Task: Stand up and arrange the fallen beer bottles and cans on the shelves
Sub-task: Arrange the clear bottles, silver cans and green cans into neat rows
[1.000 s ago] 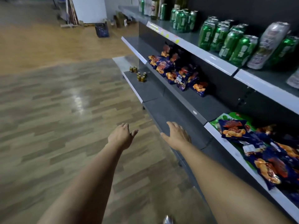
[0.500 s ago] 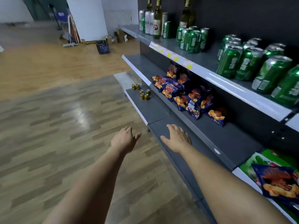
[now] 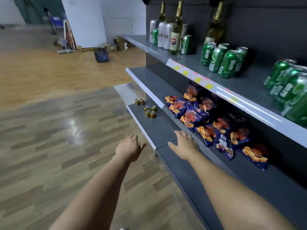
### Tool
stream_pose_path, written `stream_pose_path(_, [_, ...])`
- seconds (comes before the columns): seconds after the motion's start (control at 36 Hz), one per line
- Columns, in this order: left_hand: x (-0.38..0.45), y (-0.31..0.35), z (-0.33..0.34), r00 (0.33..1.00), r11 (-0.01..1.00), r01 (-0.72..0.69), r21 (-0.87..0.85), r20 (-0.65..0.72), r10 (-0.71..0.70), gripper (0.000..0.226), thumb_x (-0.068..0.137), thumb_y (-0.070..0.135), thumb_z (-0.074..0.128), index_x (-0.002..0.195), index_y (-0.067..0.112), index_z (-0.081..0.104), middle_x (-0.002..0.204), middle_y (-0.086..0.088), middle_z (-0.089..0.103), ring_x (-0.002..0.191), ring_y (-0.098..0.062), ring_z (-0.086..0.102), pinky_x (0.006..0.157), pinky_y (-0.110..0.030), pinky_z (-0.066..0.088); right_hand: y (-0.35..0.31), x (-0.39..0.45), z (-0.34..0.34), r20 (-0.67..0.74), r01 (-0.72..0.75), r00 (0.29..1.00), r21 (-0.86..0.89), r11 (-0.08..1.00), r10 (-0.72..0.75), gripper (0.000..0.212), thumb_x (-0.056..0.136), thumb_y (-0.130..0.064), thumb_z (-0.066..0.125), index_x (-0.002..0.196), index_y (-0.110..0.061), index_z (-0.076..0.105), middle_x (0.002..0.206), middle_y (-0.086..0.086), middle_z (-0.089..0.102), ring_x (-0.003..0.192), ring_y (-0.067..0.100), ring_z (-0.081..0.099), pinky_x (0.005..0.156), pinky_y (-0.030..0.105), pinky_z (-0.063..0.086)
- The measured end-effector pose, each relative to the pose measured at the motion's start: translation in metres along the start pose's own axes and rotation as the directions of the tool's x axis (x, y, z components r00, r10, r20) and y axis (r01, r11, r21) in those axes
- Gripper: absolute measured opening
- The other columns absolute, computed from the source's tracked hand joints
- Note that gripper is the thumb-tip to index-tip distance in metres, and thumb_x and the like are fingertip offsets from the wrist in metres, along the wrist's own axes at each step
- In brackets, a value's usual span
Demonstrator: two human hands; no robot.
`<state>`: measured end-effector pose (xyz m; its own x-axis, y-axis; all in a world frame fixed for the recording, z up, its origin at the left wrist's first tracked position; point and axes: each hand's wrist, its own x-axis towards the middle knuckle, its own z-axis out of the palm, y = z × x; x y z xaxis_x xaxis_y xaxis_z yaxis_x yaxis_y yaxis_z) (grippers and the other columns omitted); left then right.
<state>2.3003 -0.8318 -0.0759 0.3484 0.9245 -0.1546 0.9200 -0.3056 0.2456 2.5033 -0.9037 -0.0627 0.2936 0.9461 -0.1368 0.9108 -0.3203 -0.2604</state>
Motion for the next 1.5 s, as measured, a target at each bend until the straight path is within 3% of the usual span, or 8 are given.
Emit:
stream_pose_path(0.31, [0.160,-0.059,-0.060,0.985,0.985,-0.170,-0.015,0.024,0.170,0.058,0.099,0.055,0.033,0.131,0.009,0.047,0.137,-0.011,0.051,0.126,-0.029,0.048,0.099,-0.037,0.040,-0.087,0.122,-0.012,-0.110,-0.151,0.982,0.011,0.988,0.152,0.063,0.097,-0.049,0.044,0.149,-0.017,0.027,0.154,0.004,0.031,0.139,0.024,0.031,0.110,0.039,0.029])
stream_pose_path(0.61, [0.303,-0.054,-0.101,0.944,0.944,-0.329,-0.019,-0.011,0.329,0.065,0.099,0.054,0.034,0.146,0.010,0.036,0.152,-0.011,0.038,0.139,-0.028,0.036,0.110,-0.036,0.032,-0.097,0.236,-0.064,-0.299,-0.238,0.929,-0.032,0.971,0.218,0.055,0.096,-0.046,0.046,0.143,-0.018,0.036,0.147,0.004,0.039,0.134,0.025,0.035,0.108,0.038,0.029])
stream_pose_path(0.75, [0.371,-0.022,-0.129,0.922,0.924,-0.381,-0.025,-0.079,0.378,0.068,0.100,0.055,0.033,0.149,0.008,0.032,0.155,-0.010,0.033,0.140,-0.028,0.035,0.112,-0.037,0.030,-0.079,0.284,-0.109,-0.493,-0.260,0.848,-0.070,0.963,0.194,0.050,0.096,-0.042,0.045,0.140,-0.018,0.042,0.141,0.002,0.046,0.129,0.024,0.040,0.105,0.037,0.032])
stream_pose_path(0.89, [0.425,0.010,-0.157,0.888,0.894,-0.444,-0.053,-0.160,0.431,0.067,0.098,0.053,0.037,0.148,0.008,0.034,0.155,-0.011,0.035,0.142,-0.025,0.032,0.115,-0.035,0.027,-0.062,0.324,-0.150,-0.598,-0.311,0.767,-0.032,0.950,0.231,0.046,0.097,-0.040,0.044,0.136,-0.017,0.045,0.136,0.003,0.051,0.125,0.024,0.044,0.101,0.037,0.033])
stream_pose_path(1.14, [0.502,0.080,-0.194,0.846,0.830,-0.522,-0.197,-0.247,0.473,0.063,0.099,0.050,0.041,0.147,0.010,0.034,0.151,-0.010,0.038,0.139,-0.025,0.034,0.108,-0.037,0.033,-0.031,0.392,-0.202,-0.649,-0.393,0.677,0.080,0.916,0.347,0.052,0.097,-0.044,0.045,0.142,-0.017,0.040,0.140,0.004,0.048,0.129,0.025,0.042,0.105,0.038,0.033])
stream_pose_path(1.28, [0.547,0.113,-0.199,0.837,0.781,-0.542,-0.310,-0.288,0.466,0.072,0.096,0.048,0.049,0.152,0.012,0.022,0.155,-0.009,0.029,0.142,-0.026,0.028,0.110,-0.039,0.031,-0.014,0.426,-0.226,-0.675,-0.426,0.608,0.167,0.889,0.418,0.054,0.097,-0.042,0.047,0.143,-0.015,0.039,0.139,0.007,0.049,0.126,0.026,0.043,0.098,0.038,0.042])
stream_pose_path(1.42, [0.596,0.142,-0.204,0.817,0.691,-0.576,-0.436,-0.344,0.463,0.087,0.090,0.045,0.061,0.154,0.013,0.011,0.157,-0.012,0.021,0.143,-0.030,0.024,0.111,-0.043,0.030,-0.007,0.466,-0.250,-0.701,-0.457,0.494,0.293,0.840,0.514,0.050,0.098,-0.039,0.048,0.141,-0.014,0.038,0.134,0.008,0.048,0.120,0.028,0.049,0.076,0.032,0.040])
stream_pose_path(1.5, [0.631,0.160,-0.208,0.795,0.641,-0.607,-0.470,-0.373,0.479,0.097,0.087,0.044,0.067,0.154,0.008,0.007,0.156,-0.015,0.021,0.141,-0.033,0.024,0.113,-0.043,0.028,-0.006,0.495,-0.252,-0.662,-0.480,0.446,0.391,0.785,0.603,0.053,0.098,-0.041,0.048,0.142,-0.015,0.035,0.139,0.008,0.044,0.119,0.029,0.051,0.080,0.034,0.045])
